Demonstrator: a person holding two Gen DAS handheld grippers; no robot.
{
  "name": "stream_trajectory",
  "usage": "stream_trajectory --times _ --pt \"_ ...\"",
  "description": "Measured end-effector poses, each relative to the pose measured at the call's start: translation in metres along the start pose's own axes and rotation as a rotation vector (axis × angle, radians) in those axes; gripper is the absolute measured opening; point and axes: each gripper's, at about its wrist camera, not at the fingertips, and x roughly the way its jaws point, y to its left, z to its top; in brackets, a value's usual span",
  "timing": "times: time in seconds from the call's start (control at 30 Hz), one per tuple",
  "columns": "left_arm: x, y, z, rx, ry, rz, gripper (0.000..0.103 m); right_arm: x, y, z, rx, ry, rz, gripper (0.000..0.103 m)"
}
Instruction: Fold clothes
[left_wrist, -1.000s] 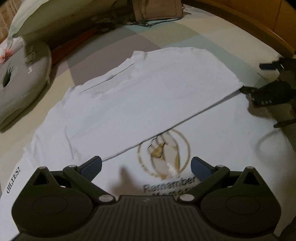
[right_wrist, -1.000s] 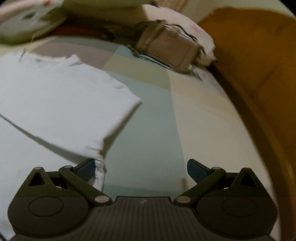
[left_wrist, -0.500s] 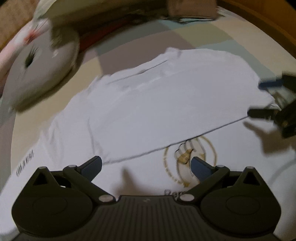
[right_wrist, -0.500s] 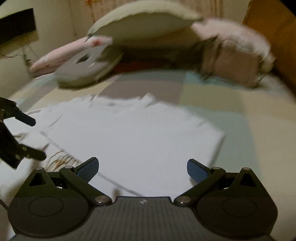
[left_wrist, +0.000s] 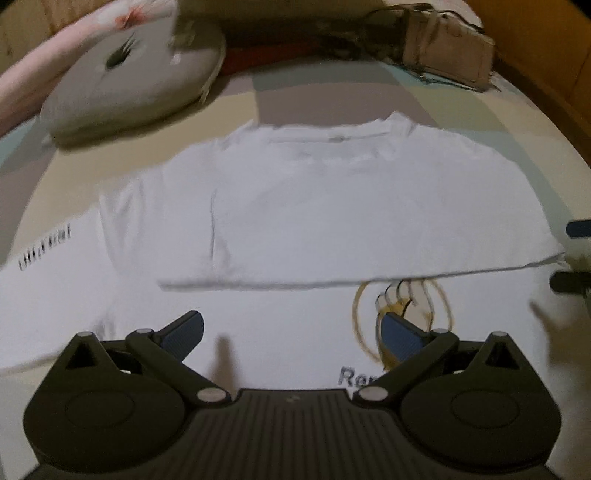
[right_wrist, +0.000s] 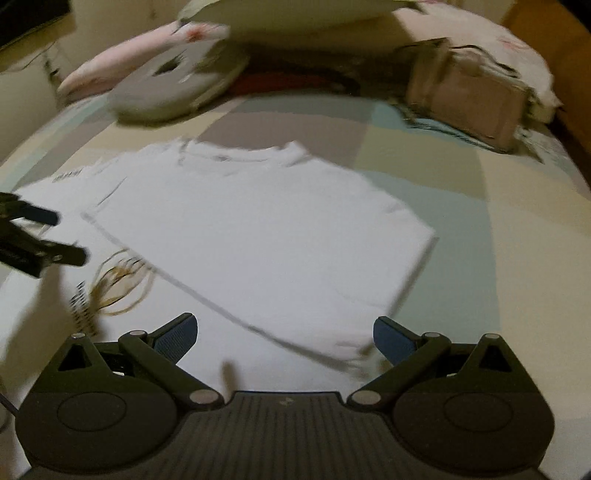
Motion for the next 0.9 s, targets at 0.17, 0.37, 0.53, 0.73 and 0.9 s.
stream_trajectory --times 0.17,0.37,0.53,0.73,0.9 --pt "0.011 0.023 -0.027 -0.053 0.065 -0.037 0.102 0.006 0.036 -0.006 -0.075 0.078 0.026 0.103" --pt "-0.006 0.06 -0.037 -0.167 0.016 -0.073 0.102 0.009 0.075 -0.004 -0.104 0.135 0.039 0.103" --pt "-0.013 0.094 -0.045 -0.192 -0.003 -0.076 0.101 0.02 0.108 0.011 -0.105 0.161 0.039 0.103" --pt "-0.041 0.181 -0.054 -0.303 -0.121 0.026 0.102 0.033 0.149 0.042 -0.11 0.139 0.066 0.103" --pt "-0.051 0.268 -0.08 -0.449 -0.163 0.173 0.102 0.052 0.187 0.067 -0.109 0.135 0.107 0.103"
